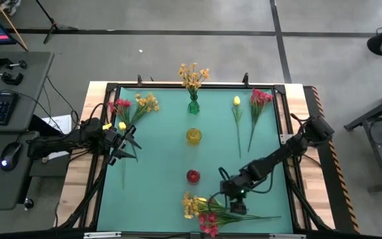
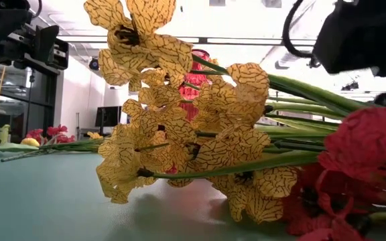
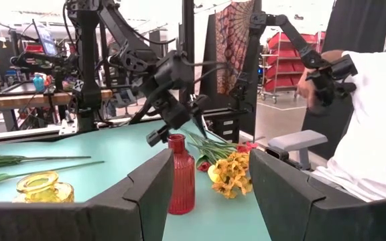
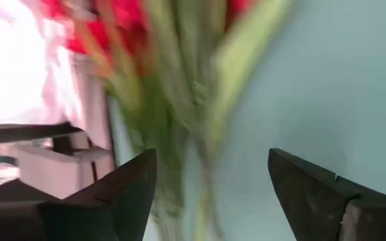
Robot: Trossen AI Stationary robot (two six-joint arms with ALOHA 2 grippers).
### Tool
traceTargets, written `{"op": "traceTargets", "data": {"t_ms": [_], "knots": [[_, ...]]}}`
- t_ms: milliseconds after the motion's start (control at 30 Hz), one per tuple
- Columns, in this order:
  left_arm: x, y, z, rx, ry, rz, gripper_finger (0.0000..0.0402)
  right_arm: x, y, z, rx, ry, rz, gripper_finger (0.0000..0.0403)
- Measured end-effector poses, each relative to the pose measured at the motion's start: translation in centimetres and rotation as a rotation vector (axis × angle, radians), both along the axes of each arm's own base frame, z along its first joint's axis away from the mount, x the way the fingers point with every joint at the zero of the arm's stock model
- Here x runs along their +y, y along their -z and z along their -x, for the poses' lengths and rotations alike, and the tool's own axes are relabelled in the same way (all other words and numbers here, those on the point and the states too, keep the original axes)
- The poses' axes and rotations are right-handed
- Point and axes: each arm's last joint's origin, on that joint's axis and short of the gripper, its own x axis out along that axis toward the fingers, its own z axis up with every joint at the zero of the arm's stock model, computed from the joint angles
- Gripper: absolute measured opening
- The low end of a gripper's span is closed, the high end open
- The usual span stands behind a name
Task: Sort flowers into vase by color
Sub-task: Put the bottom yellow flowers into the green vase
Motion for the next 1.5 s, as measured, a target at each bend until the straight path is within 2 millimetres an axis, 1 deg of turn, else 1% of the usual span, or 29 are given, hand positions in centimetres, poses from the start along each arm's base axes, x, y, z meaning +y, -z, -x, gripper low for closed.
{"op": "traceTargets", "data": {"t_ms": [233, 300, 433, 533, 667, 733, 800, 867, 967, 1067, 1100, 1133, 1233, 1300, 1367, 1433, 1500], "knots": [[0.0, 0.0, 0.0, 0.0, 0.0, 0.0, 0.0184, 0.6, 0.0, 0.2, -0.019, -0.018, -0.005, 0.025], [0.0, 0.0, 0.0, 0.0, 0.0, 0.0, 0.0184, 0.9, 0.3, 0.2, -0.016, -0.023, -0.002, 0.025], [0.0, 0.0, 0.0, 0.0, 0.0, 0.0, 0.0184, 1.4, 1.8, 0.0, 0.014, -0.045, -0.007, 0.0249], [0.0, 0.0, 0.0, 0.0, 0.0, 0.0, 0.0184, 1.5, 2.6, -0.1, 0.039, -0.062, -0.012, 0.0249], [0.0, 0.0, 0.0, 0.0, 0.0, 0.0, 0.0184, 1.3, 2.7, -0.2, 0.023, -0.092, -0.01, 0.0248], [0.0, 0.0, 0.0, 0.0, 0.0, 0.0, 0.0184, 1.3, 2.5, -0.1, 0.007, -0.111, -0.005, 0.024], [0.0, 0.0, 0.0, 0.0, 0.0, 0.0, 0.0184, 1.3, 2.4, -0.1, -0.007, -0.129, 0.0, 0.022], [0.0, 0.0, 0.0, 0.0, 0.0, 0.0, 0.0184, 1.2, 2.5, -0.1, -0.016, -0.145, 0.009, 0.0187], [0.0, 0.0, 0.0, 0.0, 0.0, 0.0, 0.0184, 1.1, 2.6, 0.0, -0.027, -0.159, 0.024, 0.0114], [0.0, 0.0, 0.0, 0.0, 0.0, 0.0, 0.0184, 0.8, 2.7, -0.2, -0.026, -0.169, 0.021, 0.0029], [0.0, 0.0, 0.0, 0.0, 0.0, 0.0, 0.0184, 0.7, 2.7, -0.3, -0.024, -0.177, 0.013, 0.0016], [0.0, 0.0, 0.0, 0.0, 0.0, 0.0, 0.0184, 0.6, 2.7, -0.3, -0.023, -0.182, 0.007, 0.0013], [0.0, 0.0, 0.0, 0.0, 0.0, 0.0, 0.0184, 0.0, 2.6, -0.4, 0.006, -0.195, -0.025, 0.0021], [0.0, 0.0, 0.0, 0.0, 0.0, 0.0, 0.0184, -0.4, 2.2, -0.2, 0.03, -0.197, -0.018, 0.0014], [0.0, 0.0, 0.0, 0.0, 0.0, 0.0, 0.0184, -0.9, 1.4, 0.3, 0.045, -0.202, -0.004, 0.0006], [0.0, 0.0, 0.0, 0.0, 0.0, 0.0, 0.0184, -1.4, 0.3, 0.7, 0.044, -0.191, 0.031, 0.0007], [0.0, 0.0, 0.0, 0.0, 0.0, 0.0, 0.0184, -1.9, -0.9, 1.1, 0.0, -0.181, 0.082, 0.0006]]}}
